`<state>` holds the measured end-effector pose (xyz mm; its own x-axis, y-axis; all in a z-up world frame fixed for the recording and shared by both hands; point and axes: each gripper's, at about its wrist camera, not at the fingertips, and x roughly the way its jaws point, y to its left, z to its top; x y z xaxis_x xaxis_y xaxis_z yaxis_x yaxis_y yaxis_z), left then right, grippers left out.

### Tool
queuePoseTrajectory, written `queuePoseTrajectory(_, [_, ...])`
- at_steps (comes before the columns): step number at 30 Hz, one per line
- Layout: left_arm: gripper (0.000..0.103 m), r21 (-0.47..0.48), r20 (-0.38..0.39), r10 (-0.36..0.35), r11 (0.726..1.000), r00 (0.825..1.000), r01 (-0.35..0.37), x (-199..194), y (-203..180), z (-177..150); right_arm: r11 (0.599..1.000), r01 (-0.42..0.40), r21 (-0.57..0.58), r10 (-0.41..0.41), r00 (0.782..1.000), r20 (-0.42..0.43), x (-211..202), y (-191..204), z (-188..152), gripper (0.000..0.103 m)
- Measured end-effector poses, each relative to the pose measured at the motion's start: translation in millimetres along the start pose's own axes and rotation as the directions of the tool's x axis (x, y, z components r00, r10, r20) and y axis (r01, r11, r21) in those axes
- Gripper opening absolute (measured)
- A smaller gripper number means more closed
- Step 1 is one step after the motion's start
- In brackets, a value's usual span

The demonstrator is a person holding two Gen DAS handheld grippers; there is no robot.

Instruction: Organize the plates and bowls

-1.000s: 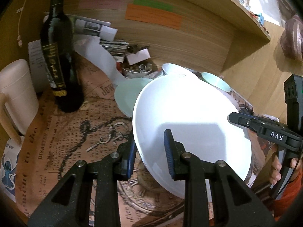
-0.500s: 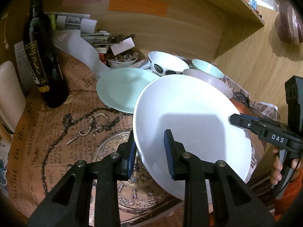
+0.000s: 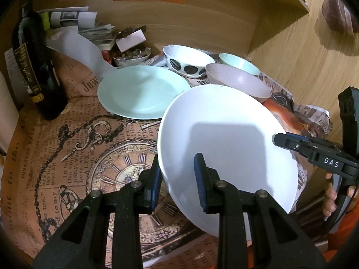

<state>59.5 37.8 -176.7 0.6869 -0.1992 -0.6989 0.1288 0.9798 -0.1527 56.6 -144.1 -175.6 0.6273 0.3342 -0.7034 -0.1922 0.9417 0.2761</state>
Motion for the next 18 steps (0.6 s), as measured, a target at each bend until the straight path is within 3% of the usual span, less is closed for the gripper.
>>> queuePoseTrajectory(18, [0.03, 0.027, -0.034, -0.006, 1.0, 0.999, 0.007, 23, -9, 6, 0.999, -0.003, 0.038, 0.004, 1.0, -0.029, -1, -16, -3, 0.027])
